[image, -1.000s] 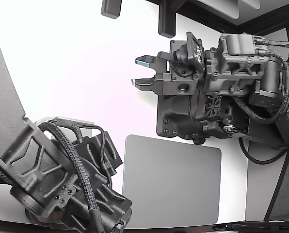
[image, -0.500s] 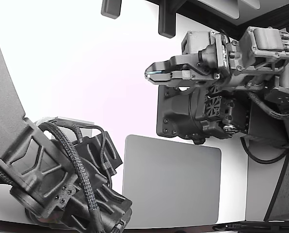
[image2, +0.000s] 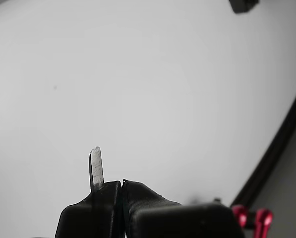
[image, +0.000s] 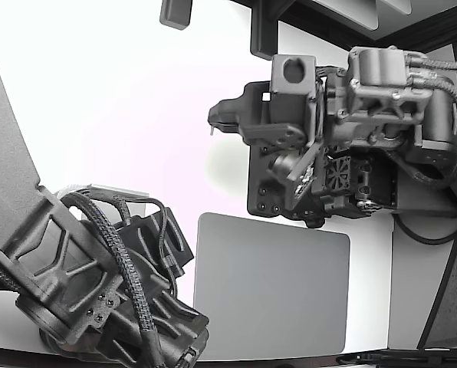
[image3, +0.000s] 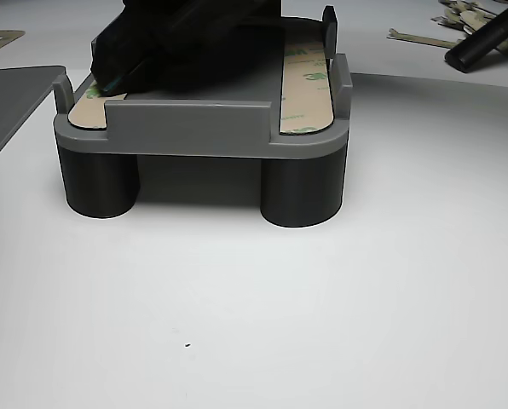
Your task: Peel off protective film from adhesive tape.
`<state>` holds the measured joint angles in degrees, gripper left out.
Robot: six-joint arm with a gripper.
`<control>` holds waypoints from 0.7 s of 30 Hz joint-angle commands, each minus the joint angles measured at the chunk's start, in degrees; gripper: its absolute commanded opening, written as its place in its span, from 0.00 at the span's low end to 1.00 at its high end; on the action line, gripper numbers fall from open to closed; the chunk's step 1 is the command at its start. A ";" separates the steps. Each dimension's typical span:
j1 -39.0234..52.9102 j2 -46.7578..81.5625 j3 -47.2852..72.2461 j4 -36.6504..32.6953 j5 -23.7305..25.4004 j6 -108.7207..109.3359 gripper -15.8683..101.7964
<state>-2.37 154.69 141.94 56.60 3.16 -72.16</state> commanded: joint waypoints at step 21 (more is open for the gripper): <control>21.62 -8.61 6.77 -10.90 17.40 -2.90 0.04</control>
<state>19.25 146.34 150.73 45.97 20.74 -76.29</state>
